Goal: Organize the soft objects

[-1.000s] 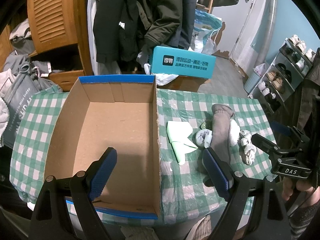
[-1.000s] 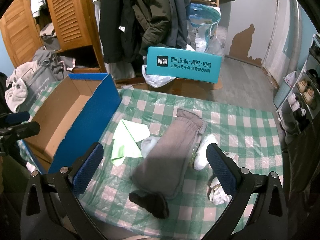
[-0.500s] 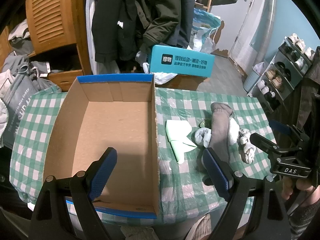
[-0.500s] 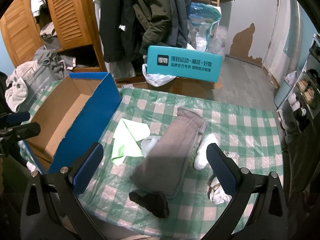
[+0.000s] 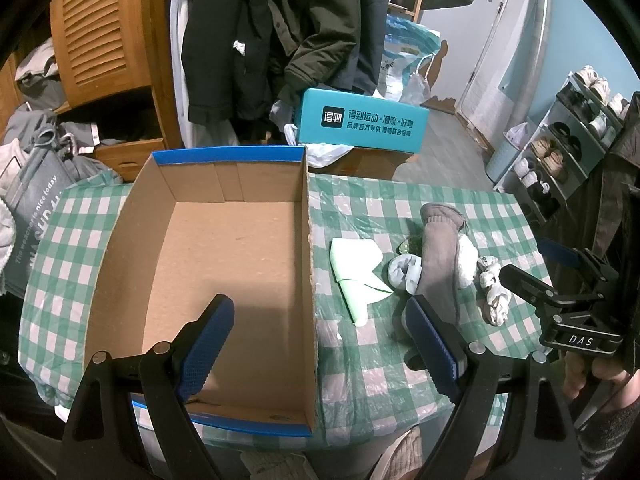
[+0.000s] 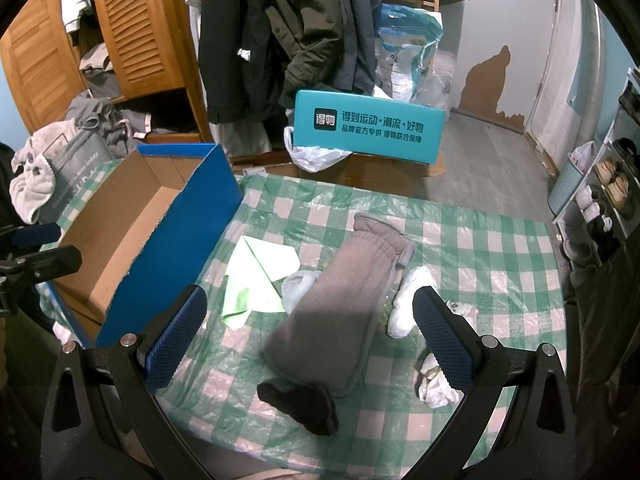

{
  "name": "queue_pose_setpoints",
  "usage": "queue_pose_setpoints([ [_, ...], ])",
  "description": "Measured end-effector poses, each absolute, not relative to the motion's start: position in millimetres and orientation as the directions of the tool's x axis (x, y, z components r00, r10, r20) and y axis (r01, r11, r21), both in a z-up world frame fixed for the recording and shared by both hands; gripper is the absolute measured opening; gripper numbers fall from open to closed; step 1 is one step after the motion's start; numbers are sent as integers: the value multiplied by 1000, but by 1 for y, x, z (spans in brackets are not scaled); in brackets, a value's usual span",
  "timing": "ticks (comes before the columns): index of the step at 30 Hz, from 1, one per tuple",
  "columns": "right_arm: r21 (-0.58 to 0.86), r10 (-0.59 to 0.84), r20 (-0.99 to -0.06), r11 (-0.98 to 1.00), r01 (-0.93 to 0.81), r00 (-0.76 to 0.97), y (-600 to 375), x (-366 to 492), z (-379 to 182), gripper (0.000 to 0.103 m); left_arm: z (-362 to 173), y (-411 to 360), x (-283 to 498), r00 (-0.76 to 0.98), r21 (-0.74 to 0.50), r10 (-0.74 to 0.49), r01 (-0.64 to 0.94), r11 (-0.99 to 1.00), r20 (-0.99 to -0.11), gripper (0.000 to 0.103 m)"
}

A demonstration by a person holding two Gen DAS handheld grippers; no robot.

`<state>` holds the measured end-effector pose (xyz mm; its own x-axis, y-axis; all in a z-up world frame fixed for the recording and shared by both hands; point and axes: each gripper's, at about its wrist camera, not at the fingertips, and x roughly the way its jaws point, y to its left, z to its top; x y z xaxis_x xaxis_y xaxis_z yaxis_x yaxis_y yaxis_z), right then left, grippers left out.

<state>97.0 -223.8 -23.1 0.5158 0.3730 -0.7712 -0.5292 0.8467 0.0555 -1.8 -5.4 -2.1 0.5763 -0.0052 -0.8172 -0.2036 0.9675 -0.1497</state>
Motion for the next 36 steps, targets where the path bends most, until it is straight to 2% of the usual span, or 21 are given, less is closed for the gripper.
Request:
queue_pose_setpoints([
  [21, 56, 371, -772, 849, -526, 516, -228, 99, -21, 101, -4, -7, -2, 573, -151, -10, -200, 968, -819, 89],
  [36, 42, 315, -787, 886, -462, 531, -264, 109, -35, 101, -13, -44, 11, 537, -140, -38, -150, 979, -842, 89],
])
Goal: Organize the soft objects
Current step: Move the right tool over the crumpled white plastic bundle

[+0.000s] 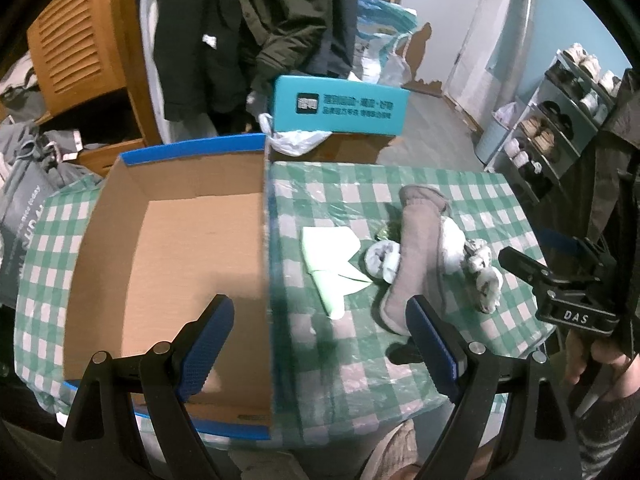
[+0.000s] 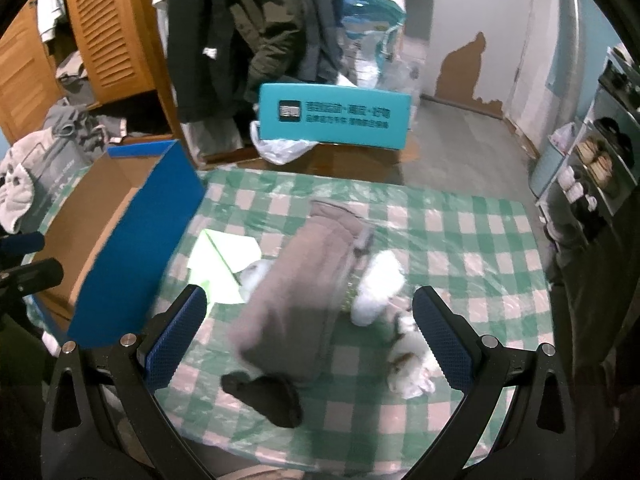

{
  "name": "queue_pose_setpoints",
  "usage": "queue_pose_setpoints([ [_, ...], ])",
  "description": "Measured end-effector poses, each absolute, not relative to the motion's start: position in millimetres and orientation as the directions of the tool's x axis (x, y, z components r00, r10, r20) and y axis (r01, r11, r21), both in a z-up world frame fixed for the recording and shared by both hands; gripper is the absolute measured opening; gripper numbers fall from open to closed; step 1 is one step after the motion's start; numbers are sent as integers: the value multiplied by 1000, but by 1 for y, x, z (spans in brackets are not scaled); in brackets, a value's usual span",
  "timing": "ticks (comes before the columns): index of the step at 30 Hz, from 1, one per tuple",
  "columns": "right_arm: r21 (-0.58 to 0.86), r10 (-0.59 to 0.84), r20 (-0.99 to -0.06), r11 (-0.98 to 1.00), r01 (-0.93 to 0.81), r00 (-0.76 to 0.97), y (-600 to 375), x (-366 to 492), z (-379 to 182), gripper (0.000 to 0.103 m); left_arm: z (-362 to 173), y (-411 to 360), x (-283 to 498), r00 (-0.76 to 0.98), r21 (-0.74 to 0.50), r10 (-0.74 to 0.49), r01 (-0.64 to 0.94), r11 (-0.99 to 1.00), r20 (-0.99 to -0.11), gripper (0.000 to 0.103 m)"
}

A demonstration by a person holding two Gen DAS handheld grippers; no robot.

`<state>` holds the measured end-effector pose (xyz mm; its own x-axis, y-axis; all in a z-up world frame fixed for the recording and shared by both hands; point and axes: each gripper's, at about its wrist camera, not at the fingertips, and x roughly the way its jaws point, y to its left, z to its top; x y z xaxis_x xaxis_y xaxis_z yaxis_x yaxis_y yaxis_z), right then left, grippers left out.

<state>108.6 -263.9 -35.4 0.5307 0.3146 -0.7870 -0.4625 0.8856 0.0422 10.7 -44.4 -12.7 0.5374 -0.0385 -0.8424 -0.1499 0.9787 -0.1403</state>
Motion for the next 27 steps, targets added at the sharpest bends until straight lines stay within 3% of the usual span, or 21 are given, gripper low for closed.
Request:
queue_pose_setpoints([
  [27, 61, 170, -902, 960, -272, 398, -339, 160, -117, 101, -93, -118, 57, 335, -209, -167, -93, 973, -927, 89],
])
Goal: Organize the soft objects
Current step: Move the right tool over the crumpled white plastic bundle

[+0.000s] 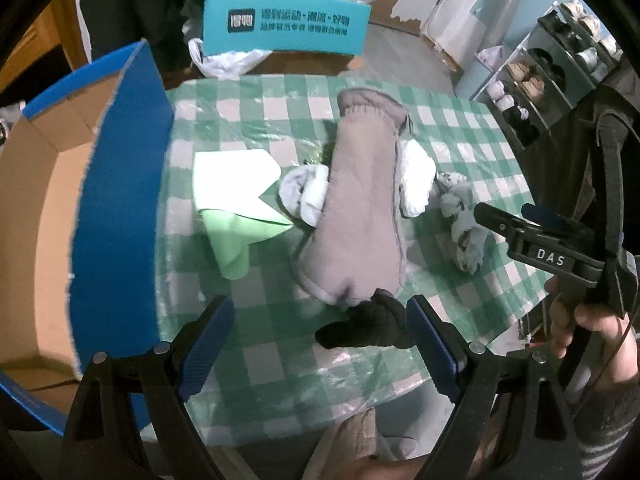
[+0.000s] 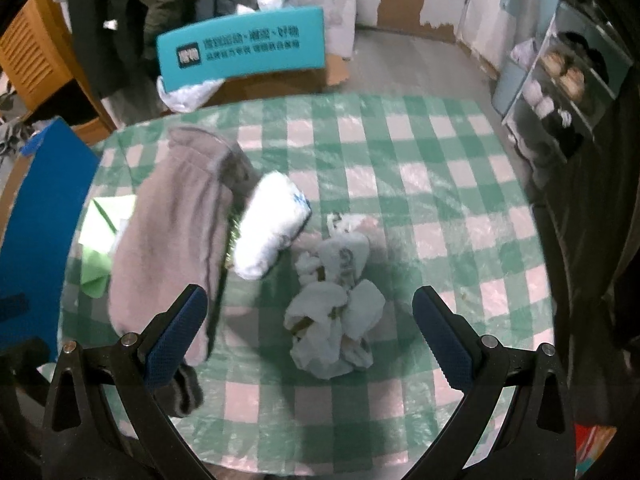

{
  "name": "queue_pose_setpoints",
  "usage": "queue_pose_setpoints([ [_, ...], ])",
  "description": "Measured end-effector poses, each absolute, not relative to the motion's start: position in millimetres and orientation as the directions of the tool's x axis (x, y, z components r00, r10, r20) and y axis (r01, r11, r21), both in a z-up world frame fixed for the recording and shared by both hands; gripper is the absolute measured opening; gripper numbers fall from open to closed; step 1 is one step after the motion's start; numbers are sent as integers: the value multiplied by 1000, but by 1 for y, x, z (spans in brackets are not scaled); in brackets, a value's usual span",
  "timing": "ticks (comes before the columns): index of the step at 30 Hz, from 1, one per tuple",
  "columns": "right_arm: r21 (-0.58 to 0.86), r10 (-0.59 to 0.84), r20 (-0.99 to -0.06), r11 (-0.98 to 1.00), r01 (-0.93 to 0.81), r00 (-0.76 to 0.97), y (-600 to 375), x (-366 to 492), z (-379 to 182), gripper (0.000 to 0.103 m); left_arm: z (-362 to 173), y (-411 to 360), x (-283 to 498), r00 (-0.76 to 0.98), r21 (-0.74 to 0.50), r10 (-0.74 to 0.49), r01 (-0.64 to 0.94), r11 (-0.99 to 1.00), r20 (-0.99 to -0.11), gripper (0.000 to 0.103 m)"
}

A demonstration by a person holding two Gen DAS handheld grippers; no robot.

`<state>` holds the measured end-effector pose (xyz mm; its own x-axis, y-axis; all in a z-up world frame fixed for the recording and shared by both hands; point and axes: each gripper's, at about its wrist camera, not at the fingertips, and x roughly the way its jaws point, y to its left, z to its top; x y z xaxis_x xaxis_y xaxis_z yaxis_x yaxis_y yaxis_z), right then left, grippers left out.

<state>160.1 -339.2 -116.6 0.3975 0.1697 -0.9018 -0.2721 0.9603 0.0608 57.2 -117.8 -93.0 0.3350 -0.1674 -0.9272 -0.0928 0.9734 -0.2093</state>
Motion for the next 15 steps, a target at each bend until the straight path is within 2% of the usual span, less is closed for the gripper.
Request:
queue_pose_setpoints([
  [11, 36, 115, -943, 968, -247, 313, -345, 176, -159, 101, -123, -127, 77, 278, -222, -181, -124, 967, -943, 89],
  [15, 23, 100, -947, 969, -246, 306, -344, 181, -168, 97, -129, -126, 82, 270, -228, -184, -139, 964, -945, 89],
])
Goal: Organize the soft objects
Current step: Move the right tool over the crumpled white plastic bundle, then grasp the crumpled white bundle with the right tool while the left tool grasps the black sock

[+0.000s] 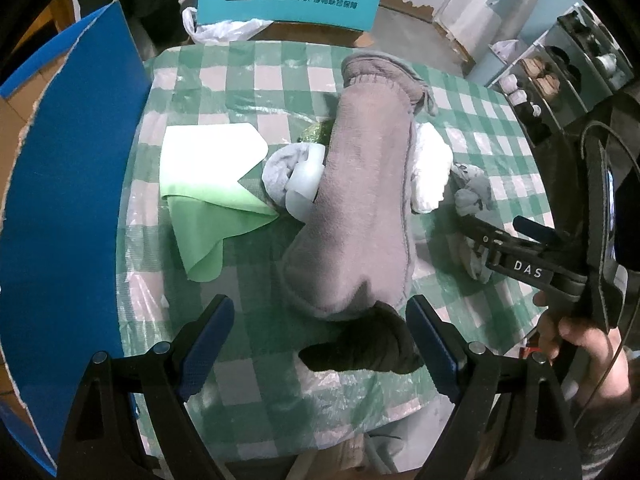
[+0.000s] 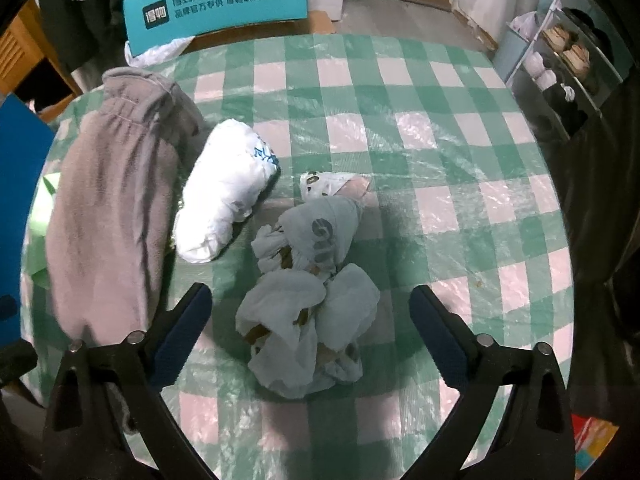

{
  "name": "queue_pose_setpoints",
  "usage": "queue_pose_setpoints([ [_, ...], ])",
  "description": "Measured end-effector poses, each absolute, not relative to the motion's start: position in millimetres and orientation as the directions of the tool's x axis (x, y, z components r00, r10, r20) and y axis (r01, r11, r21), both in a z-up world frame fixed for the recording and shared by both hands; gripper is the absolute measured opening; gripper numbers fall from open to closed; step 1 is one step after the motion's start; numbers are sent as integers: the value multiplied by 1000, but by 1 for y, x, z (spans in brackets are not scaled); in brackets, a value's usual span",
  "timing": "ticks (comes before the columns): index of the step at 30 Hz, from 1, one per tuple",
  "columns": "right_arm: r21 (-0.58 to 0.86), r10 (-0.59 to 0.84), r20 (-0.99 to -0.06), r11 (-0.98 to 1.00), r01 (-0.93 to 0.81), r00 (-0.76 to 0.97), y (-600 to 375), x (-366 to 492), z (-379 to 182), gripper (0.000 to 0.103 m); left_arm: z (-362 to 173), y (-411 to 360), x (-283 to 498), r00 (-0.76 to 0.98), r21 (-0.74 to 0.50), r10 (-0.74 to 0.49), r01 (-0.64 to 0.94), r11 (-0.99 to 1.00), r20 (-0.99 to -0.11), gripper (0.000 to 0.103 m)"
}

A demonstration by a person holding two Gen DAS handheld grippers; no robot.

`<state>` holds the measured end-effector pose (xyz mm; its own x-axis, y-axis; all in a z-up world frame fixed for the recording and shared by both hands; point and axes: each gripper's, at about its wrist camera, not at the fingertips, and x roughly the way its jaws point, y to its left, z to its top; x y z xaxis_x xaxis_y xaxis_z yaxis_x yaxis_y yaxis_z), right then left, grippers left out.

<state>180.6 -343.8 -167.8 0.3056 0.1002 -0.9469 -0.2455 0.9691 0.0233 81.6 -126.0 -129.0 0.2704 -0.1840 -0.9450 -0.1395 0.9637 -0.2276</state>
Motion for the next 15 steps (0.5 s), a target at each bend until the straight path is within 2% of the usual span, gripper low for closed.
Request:
queue_pose_setpoints([
  [4, 11, 88, -951, 968, -251, 297, -342, 183, -176, 94, -133, -124, 86, 266, -229, -183, -154, 961, -946, 89],
  [8, 6, 82, -957, 965, -264, 279, -337, 185, -185, 84, -137, -124, 89, 256, -231, -185, -165, 959, -949, 89],
  [10, 0, 77, -961, 960, -280, 264, -332, 185, -189, 74, -138, -125, 88, 254, -236, -190, -165, 958, -948, 89],
  [15, -8, 67, -969, 954, -299, 240, -327, 181, -194, 37, -140, -130, 88, 246, -233, -190, -158, 959, -950, 89],
])
